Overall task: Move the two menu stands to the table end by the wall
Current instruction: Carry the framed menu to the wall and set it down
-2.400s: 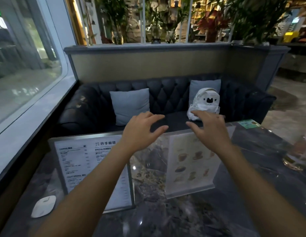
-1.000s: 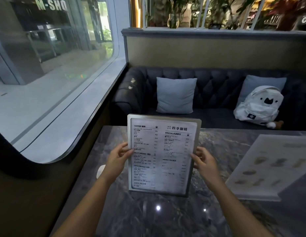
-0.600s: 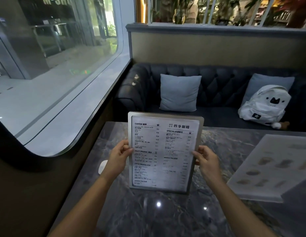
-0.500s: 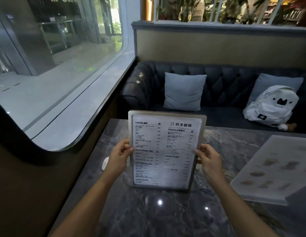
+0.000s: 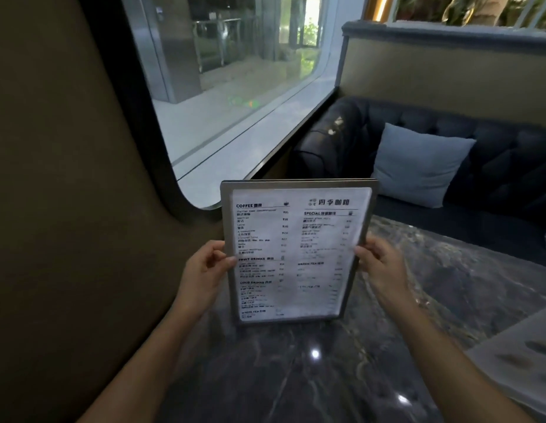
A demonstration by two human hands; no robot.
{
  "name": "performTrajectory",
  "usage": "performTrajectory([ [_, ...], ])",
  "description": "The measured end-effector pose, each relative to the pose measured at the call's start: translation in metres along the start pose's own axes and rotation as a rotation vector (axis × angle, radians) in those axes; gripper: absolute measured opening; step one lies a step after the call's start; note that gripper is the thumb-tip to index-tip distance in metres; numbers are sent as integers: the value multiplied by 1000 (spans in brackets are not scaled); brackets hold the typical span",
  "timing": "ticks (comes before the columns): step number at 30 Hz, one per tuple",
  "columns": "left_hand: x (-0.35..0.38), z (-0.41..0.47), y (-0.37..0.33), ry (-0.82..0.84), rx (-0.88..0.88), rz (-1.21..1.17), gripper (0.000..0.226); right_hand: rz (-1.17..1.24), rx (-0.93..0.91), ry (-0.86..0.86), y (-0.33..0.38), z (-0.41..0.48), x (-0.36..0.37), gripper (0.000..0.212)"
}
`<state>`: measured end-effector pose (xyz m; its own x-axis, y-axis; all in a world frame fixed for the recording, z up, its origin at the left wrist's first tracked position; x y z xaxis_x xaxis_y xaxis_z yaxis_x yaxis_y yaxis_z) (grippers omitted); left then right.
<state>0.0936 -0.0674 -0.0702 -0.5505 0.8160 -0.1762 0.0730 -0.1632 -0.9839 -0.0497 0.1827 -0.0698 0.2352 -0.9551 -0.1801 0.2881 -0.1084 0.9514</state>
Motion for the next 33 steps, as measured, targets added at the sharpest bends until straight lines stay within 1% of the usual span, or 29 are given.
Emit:
performTrajectory([
  [2, -14, -18, 1, -62, -17, -15, 20, -16, -18, 46, 4, -2, 16, 25],
  [5, -32, -47, 4, -165, -33, 12, 31, -23, -13, 134, 4, -7, 37, 20],
  [9, -51, -85, 12, -281, -69, 25, 29, -43, -22, 222, 2, -15, 62, 23],
  [12, -62, -110, 17, -376, -97, 107, 32, -67, -18, 284, 1, -20, 82, 20],
  [15, -70, -136, 21, -449, -96, 111, 29, -66, -23, 354, 4, -29, 100, 23],
  [18, -75, -160, 25, -513, -98, 71, 24, -70, -67, 437, 5, -35, 118, 8],
  [21, -77, -179, 28, -593, -97, 60, 23, -19, -38, 496, 8, -38, 136, 10],
  [23, -77, -188, 29, -619, -99, 41, 18, -2, -27, 528, 12, -40, 145, 11],
  [29, -78, -200, 32, -667, -100, 19, 12, -46, -74, 582, 18, -38, 163, 14],
  [33, -79, -202, 39, -656, -100, 13, 21, -45, -51, 589, 15, -36, 169, 16],
])
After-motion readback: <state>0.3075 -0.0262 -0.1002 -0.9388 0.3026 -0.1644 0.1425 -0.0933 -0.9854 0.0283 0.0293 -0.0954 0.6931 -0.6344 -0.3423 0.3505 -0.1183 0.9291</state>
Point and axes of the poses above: each hand's wrist, its own z-axis towards the middle knuckle, its own x-axis out of the palm, y = z × x, the point moved 2 cm from there along z, towards the middle knuckle, and after that the axes turned 5 degrees about -x, right-handed, at the moved point
